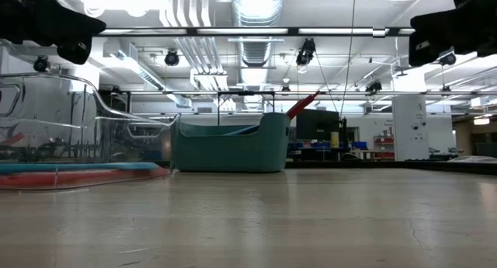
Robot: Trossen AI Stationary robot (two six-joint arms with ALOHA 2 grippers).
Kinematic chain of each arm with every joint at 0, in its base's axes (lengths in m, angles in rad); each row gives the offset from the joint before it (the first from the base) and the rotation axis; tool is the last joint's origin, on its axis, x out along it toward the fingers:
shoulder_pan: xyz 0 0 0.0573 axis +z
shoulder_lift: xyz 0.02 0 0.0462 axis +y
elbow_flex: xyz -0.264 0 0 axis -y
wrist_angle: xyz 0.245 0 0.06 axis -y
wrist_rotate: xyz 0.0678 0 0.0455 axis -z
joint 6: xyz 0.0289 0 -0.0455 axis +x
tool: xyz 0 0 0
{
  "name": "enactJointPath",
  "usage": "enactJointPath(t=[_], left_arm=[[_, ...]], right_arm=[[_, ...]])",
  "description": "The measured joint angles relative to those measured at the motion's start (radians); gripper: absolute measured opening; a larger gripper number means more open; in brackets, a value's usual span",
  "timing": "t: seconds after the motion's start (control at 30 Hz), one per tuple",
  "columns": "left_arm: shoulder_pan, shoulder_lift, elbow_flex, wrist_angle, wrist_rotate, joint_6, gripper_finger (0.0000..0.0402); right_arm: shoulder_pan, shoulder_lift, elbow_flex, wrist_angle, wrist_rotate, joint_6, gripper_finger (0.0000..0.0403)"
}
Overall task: Pick & Place Kitchen Items
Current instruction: Return to Home Position
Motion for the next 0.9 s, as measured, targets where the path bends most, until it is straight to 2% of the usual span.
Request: enactJointPath(t=[0.2,0.9], left_arm=[[0.000,0.000,0.000,0.000,0.000,0.000,0.0023],[0.000,0.000,0.000,0.002,0.000,0.000,0.0019]], right_arm=[[0.000,0.005,0.002,-0.006,0.000,0.054,0.0008],[0.000,0.005,0.003,-0.006,0.000,0.054,0.0009]])
